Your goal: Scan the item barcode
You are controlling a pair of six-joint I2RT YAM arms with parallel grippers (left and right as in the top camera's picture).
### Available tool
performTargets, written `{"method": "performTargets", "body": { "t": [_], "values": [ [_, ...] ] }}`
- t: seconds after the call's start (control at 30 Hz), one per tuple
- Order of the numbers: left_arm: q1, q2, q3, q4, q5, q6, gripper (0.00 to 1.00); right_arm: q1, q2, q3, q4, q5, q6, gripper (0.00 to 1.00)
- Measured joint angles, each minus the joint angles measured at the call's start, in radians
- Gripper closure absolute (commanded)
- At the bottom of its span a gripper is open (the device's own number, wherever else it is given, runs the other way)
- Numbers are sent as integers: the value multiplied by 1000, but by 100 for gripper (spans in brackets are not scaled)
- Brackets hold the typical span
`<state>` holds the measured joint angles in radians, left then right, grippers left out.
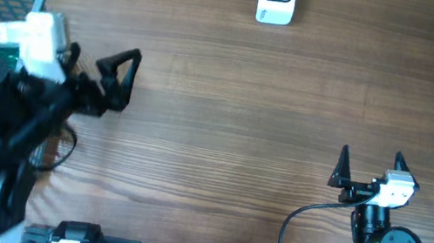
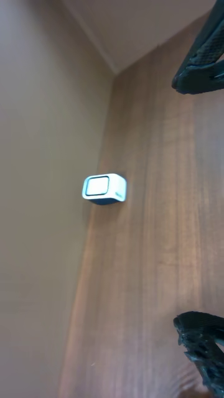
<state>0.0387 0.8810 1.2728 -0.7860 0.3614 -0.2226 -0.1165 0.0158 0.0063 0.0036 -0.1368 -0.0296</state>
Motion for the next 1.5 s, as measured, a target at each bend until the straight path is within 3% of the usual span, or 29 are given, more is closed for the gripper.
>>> {"method": "performTargets", "body": {
  "t": [0.2,0.47,0.6,0.77,1.03,1.2,1.5],
  "values": [
    [31,141,68,-21,-105,-111,0,0,0,0,0,0,0,0],
    [259,423,528,-319,-251,-288,0,0,0,0,0,0,0,0],
    [414,512,611,-478,-289,-428,0,0,0,0,0,0,0,0],
    [584,613,613,-657,-313,-581,0,0,0,0,0,0,0,0],
    [733,751,599,-780,-320,-652,0,0,0,0,0,0,0,0],
    [769,759,483,-744,-356,-682,0,0,0,0,0,0,0,0],
    [782,764,216,-528,-391,-716,0,0,0,0,0,0,0,0]
  ]
}}
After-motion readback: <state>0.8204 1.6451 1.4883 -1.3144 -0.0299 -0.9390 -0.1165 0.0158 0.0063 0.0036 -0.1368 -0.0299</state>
